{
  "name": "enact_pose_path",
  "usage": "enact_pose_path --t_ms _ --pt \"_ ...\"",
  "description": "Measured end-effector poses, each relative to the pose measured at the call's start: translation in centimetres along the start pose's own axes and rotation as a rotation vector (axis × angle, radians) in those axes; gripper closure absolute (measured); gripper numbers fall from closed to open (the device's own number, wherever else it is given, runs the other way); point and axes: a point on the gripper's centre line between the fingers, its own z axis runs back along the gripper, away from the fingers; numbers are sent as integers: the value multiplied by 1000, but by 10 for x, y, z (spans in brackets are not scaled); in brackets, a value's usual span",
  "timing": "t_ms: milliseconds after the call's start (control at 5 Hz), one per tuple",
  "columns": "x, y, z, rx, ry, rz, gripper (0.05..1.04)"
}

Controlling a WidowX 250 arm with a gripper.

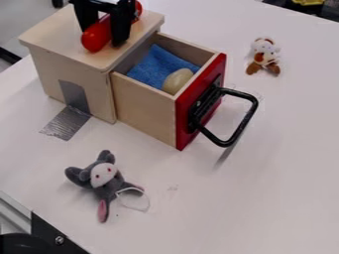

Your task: Pick up the red hotdog and put it on the table

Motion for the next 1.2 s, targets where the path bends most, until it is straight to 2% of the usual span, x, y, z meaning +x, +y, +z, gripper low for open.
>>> enact_pose_path --t_ms 200,400,600,800,1200 --pt "-1 -2 5 -1 -16 1 584" --pt "-2 -10 3 -11 -20 4 584" --pt "0 -46 4 -71 -46 -3 584" --pt "1 -97 3 -117 -58 -39 584" --pt "7 -192 -1 -116 -61 -79 584"
